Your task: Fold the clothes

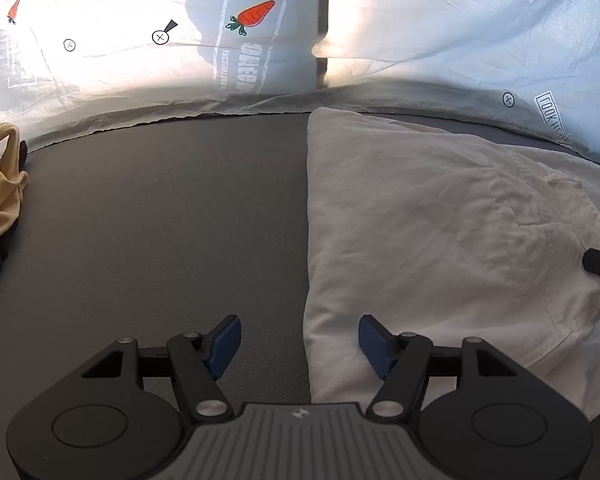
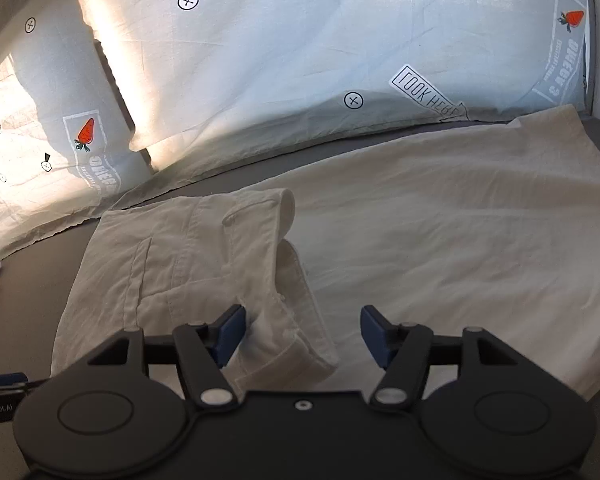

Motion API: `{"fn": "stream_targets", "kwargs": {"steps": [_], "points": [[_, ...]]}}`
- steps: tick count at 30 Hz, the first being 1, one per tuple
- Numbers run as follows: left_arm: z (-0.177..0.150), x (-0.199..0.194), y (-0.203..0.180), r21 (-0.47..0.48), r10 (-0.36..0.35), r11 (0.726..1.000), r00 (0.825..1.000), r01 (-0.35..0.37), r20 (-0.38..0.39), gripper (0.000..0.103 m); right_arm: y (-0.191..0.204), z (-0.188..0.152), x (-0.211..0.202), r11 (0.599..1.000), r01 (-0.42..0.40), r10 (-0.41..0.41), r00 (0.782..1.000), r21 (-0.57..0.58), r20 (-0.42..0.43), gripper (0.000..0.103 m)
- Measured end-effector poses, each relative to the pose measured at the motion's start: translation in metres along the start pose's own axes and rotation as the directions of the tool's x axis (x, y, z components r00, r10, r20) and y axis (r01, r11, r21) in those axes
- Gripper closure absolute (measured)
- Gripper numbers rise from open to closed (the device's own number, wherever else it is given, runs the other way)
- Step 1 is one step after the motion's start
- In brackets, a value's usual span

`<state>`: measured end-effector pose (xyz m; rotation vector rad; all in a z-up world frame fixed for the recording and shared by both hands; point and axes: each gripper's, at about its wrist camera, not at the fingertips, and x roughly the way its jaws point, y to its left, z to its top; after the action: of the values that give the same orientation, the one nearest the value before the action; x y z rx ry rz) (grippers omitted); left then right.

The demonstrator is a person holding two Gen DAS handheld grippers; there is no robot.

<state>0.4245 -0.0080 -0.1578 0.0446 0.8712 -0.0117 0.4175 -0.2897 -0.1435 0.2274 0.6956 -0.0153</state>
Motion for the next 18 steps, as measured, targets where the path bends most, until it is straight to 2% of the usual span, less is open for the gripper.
{"fn": "stream_targets", "kwargs": {"steps": [5,10,13,18], "points": [[0.003,-0.024,-0.03,-0.005,0.022,1.0,0.998,-0.021,0.059,0.037,-0.036,-0.004,-0.037,0.994,0.09,-0.087,0.995,-0.054,0.055,0.041],[0.005,-0.032,-0.066,0.025,0.03,0.999,0.998,-0.031,0.056,0.037,-0.114,0.002,-0.056,0.977,0.18,-0.183,0.983,0.115,0.01,0.046],[0.005,-0.03,-0.088,0.065,0.038,0.997,0.997,-0.042,0.061,0.035,-0.17,0.003,-0.06,0.939,0.256,-0.26,0.965,0.228,-0.01,0.047],[0.012,-0.006,-0.11,0.07,0.087,0.994,0.996,-0.089,0.018,0.034,-0.268,0.004,-0.061,0.829,0.389,-0.403,0.914,0.402,-0.054,0.046]]}}
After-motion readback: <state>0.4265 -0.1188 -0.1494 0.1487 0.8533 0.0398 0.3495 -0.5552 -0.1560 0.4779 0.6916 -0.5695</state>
